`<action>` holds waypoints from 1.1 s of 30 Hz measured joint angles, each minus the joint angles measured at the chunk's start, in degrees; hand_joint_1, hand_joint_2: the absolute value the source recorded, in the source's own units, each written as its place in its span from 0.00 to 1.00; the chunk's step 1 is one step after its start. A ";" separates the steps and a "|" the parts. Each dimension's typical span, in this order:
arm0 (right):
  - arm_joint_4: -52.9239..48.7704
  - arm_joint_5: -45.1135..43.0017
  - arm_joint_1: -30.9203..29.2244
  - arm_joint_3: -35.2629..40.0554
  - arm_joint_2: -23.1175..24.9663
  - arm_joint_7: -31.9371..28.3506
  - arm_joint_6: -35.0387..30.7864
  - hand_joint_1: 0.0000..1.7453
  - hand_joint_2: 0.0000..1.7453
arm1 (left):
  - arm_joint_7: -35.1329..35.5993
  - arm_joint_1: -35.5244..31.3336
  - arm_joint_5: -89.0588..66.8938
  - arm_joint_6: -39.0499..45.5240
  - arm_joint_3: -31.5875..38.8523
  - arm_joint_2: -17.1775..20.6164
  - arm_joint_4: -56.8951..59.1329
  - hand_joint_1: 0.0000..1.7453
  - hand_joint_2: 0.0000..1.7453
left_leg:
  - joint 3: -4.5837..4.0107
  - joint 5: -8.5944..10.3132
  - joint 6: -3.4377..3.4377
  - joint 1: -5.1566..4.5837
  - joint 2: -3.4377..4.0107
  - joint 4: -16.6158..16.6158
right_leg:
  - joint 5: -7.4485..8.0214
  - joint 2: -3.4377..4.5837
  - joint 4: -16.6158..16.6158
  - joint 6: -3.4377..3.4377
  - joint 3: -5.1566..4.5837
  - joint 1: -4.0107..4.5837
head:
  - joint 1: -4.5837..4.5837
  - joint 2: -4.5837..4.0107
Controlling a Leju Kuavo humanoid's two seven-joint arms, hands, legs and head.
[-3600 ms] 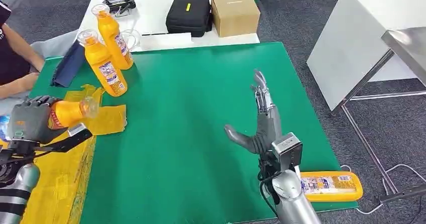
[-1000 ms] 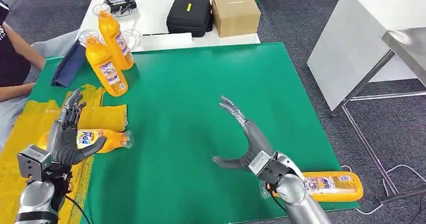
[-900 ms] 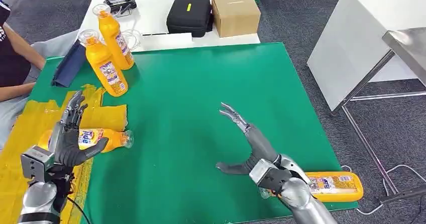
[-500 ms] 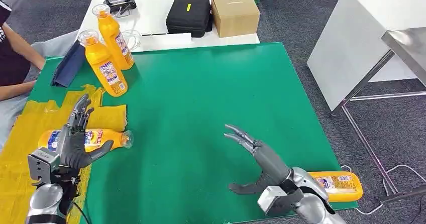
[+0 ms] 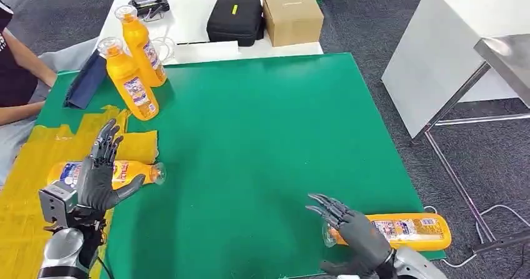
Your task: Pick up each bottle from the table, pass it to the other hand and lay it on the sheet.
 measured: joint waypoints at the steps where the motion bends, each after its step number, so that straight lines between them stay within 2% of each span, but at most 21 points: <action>1: 0.00 1.46 0.83 -0.04 -0.96 2.16 -1.27 0.00 1.00 | 0.00 0.03 0.20 0.00 -0.02 -0.04 0.00 0.00 1.00 | 0.00 -0.02 0.02 -0.02 0.01 0.00 | 0.00 0.00 0.00 0.00 0.00 -0.01 | 0.00 0.00; 3: 0.02 3.93 2.17 -0.13 -2.58 6.14 -2.73 0.00 1.00 | 0.13 0.20 0.35 -0.18 -0.02 -0.13 -0.13 0.00 1.00 | 0.01 -0.02 0.03 -0.04 0.02 0.00 | 0.00 0.01 0.00 0.00 -0.01 -0.01 | 0.00 0.00; 9: 0.52 3.25 4.33 -1.07 -6.68 10.57 -2.94 0.00 1.00 | 0.46 0.48 1.13 -0.57 -0.04 -0.28 -0.50 0.00 1.00 | 0.02 -0.02 0.03 -0.04 0.02 0.00 | 0.00 0.01 0.00 0.00 0.00 0.00 | -0.02 0.00; 20: 3.10 2.31 5.53 -5.53 -8.63 12.12 -1.85 0.00 1.00 | 0.52 1.18 1.44 -1.13 -0.07 -0.41 -1.60 0.00 1.00 | 0.02 -0.02 0.03 -0.04 0.04 0.00 | 0.00 0.01 0.00 0.00 0.00 -0.01 | -0.02 0.00; 33: 5.88 3.03 6.91 -11.06 -8.67 12.69 0.46 0.00 1.00 | 0.68 1.62 2.10 -1.53 -0.04 -0.39 -2.03 0.00 1.00 | 0.03 -0.02 0.03 -0.04 0.04 0.00 | 0.00 0.02 0.00 0.00 0.00 -0.01 | 0.00 0.00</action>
